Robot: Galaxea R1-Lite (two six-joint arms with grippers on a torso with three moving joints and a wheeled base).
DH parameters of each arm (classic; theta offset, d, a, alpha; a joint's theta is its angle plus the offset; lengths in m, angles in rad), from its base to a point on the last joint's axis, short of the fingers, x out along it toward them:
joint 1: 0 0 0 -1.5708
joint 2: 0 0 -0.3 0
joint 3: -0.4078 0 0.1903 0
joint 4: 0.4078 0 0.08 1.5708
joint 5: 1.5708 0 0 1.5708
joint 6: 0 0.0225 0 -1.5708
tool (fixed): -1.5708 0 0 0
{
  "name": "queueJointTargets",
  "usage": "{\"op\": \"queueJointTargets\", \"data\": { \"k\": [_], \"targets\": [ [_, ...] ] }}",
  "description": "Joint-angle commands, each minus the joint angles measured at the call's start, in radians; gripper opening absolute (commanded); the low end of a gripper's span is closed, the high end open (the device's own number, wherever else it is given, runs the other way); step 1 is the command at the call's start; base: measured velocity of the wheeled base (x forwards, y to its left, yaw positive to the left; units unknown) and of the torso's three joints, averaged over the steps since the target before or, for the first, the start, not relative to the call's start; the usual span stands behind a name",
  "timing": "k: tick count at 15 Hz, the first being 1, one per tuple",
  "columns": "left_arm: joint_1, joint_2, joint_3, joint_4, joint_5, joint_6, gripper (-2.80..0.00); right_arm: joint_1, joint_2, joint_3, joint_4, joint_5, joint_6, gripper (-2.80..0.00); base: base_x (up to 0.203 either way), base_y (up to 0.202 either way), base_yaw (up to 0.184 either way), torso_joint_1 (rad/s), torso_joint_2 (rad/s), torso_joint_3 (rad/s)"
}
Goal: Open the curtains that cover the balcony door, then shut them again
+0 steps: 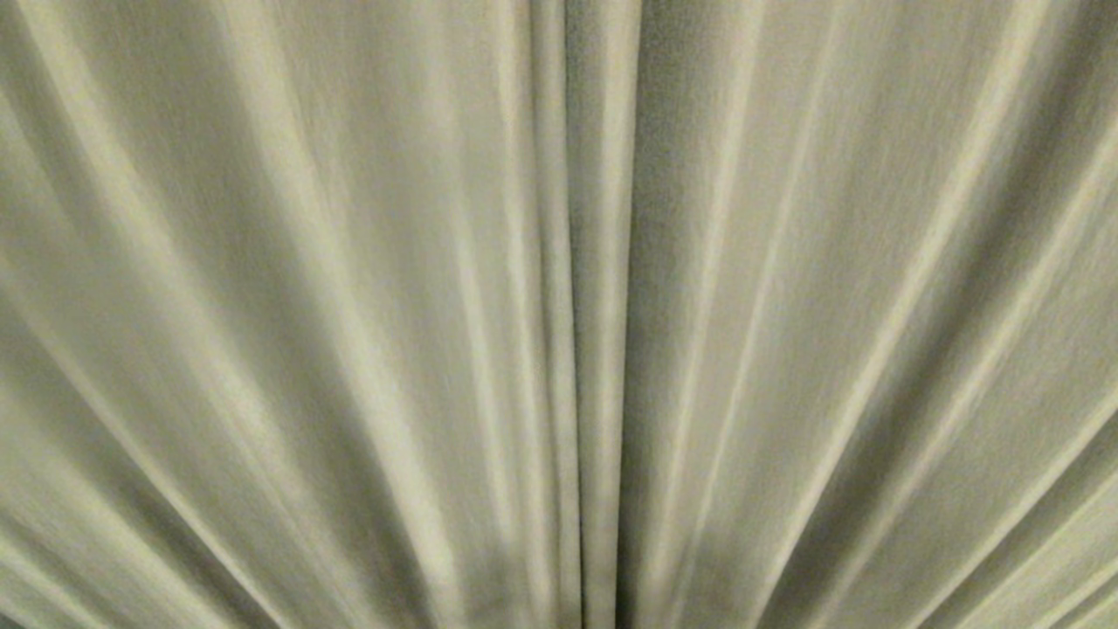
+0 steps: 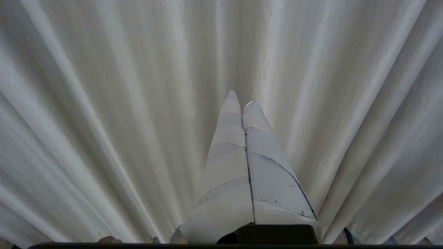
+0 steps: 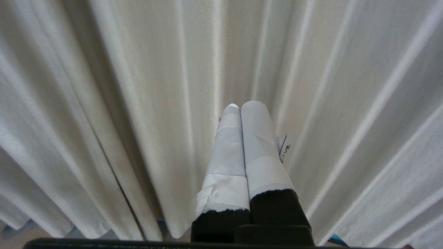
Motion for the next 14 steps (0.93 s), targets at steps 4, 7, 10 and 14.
{"op": "queueJointTargets", "data": {
  "k": [4,7,10,14],
  "targets": [
    [0.0,0.0,0.0,0.0,0.0,0.0,-2.8,0.0,0.001,0.0,-0.001,0.001,-0.001,-2.8,0.0,0.0,0.0,0.0,0.0,0.0],
    [-0.001,0.0,0.0,0.0,0.0,0.0,-2.8,0.0,0.001,0.0,-0.001,0.001,-0.001,-2.8,0.0,0.0,0.0,0.0,0.0,0.0],
    [0.0,0.0,0.0,0.0,0.0,0.0,-2.8,0.0,0.001,0.0,0.001,0.002,-0.002,-2.8,0.0,0.0,0.0,0.0,0.0,0.0],
    [-0.001,0.0,0.0,0.0,0.0,0.0,-2.8,0.0,0.001,0.0,0.001,0.002,-0.004,-2.8,0.0,0.0,0.0,0.0,0.0,0.0]
  ]
}}
